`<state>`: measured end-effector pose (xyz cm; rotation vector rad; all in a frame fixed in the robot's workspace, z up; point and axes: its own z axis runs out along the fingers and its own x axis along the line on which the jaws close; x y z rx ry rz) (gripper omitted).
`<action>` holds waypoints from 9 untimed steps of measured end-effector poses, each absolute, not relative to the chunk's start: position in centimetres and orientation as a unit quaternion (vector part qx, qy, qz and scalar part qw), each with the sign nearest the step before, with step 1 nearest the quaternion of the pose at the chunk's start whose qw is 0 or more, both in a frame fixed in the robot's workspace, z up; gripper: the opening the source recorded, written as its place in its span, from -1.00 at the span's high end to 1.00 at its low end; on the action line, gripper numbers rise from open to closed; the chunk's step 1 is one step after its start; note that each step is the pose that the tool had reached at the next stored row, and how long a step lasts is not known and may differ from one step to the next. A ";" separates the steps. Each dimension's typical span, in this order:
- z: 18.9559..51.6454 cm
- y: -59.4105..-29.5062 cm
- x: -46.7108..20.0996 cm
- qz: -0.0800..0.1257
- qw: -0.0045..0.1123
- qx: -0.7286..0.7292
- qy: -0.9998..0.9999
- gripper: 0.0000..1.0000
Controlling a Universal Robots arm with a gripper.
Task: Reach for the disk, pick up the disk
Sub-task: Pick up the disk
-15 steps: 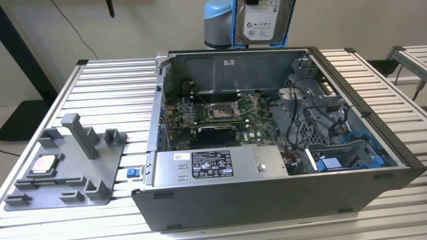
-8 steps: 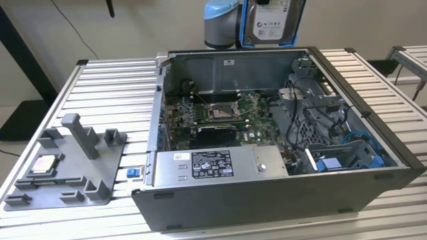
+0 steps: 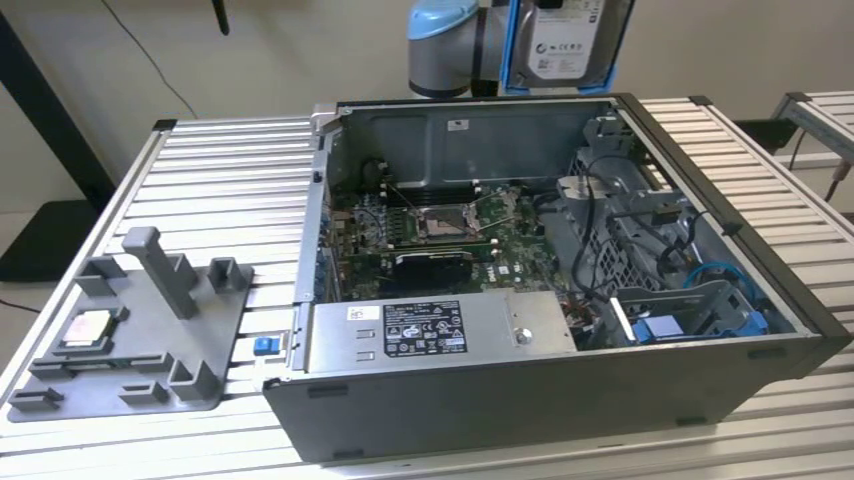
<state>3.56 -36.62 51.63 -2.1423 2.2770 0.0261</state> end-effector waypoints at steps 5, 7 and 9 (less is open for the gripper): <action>51.6 -36.6 4.9 0.008 0.008 -0.685 0.728 1.00; 51.6 -36.6 5.4 0.008 0.008 -0.685 0.728 1.00; 51.6 -36.6 5.9 0.008 0.007 -0.685 0.728 1.00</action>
